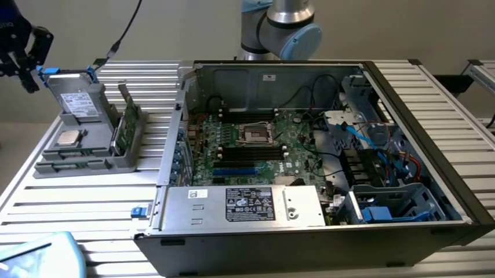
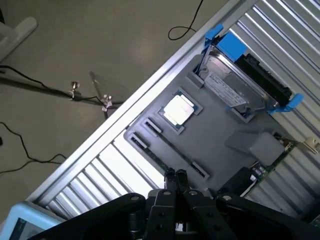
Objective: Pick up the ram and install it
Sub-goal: 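Pick up the ram and move it above insertion slot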
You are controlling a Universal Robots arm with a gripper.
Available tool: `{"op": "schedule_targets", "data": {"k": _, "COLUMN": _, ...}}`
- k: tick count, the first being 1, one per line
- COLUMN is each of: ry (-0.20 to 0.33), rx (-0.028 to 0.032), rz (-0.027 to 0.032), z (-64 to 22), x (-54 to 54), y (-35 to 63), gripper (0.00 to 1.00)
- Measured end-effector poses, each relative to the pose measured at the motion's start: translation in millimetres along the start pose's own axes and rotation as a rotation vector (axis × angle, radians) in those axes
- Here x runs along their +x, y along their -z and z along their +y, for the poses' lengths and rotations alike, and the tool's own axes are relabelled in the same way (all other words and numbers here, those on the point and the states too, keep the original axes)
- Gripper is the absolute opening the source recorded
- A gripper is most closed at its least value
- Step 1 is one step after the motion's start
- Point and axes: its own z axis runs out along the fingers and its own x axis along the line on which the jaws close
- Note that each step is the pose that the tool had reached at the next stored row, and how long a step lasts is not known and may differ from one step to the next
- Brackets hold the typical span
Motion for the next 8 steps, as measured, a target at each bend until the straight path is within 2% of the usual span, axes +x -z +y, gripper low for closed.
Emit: {"op": "schedule_targets", "data": {"k": 8, "ry": 0.144, "rx": 0.0085, "rz": 0.0134, "z": -0.2, "x": -0.1, "y": -1.7, "gripper": 0.11}}
